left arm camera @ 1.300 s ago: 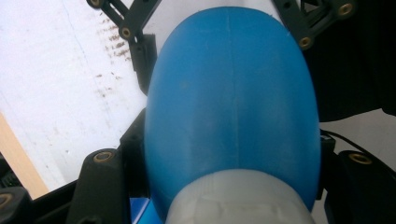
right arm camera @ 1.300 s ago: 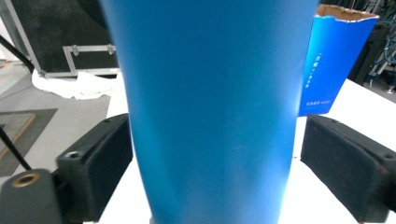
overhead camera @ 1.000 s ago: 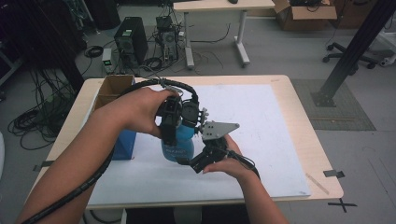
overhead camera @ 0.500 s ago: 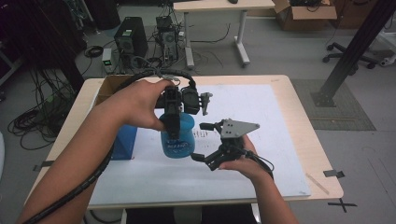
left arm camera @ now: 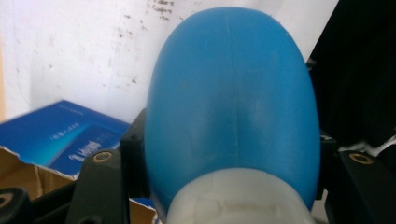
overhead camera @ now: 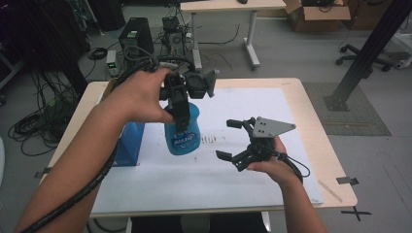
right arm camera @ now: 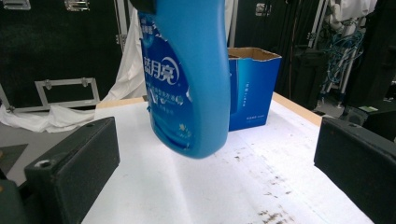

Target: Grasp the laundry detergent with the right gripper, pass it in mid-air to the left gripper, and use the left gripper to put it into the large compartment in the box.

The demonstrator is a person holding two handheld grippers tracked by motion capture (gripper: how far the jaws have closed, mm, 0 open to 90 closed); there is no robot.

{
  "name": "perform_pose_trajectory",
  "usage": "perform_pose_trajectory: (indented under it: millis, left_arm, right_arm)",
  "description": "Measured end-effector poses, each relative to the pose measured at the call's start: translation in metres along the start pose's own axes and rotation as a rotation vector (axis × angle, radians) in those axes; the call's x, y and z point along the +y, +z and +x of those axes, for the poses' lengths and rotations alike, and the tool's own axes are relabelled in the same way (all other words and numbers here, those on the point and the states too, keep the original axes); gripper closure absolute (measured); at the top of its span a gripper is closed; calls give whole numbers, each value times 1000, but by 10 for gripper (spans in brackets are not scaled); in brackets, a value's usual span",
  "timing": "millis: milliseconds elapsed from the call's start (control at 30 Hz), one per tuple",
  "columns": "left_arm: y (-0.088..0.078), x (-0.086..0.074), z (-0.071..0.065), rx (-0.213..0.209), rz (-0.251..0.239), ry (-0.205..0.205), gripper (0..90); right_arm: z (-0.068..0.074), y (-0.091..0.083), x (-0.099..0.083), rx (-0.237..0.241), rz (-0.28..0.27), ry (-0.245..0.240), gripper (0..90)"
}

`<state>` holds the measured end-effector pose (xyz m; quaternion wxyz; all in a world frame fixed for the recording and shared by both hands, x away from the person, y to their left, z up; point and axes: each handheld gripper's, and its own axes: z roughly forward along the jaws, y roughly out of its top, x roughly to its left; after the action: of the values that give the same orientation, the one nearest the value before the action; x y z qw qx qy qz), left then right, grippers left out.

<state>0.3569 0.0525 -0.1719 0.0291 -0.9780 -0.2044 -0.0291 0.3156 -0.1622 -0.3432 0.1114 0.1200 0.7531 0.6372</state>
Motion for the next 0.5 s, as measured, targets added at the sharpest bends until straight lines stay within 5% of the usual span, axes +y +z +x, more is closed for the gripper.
perform_pose_trajectory:
  millis: [67,233,267,500]
  left_arm:
    - [-5,-2,7,-19,-9,-68,389]
    - [-12,-7,16,-43,-21,-147,389]
    - [-15,-11,20,-49,-30,-189,388]
    - [-22,-24,35,-47,-28,-286,388]
  right_arm:
    - [-2,-4,4,-7,12,-7,0]
    - [-8,-10,10,-13,52,-22,0]
    - [-12,-13,14,-13,84,-22,0]
    - [-29,-23,25,-27,204,-29,0]
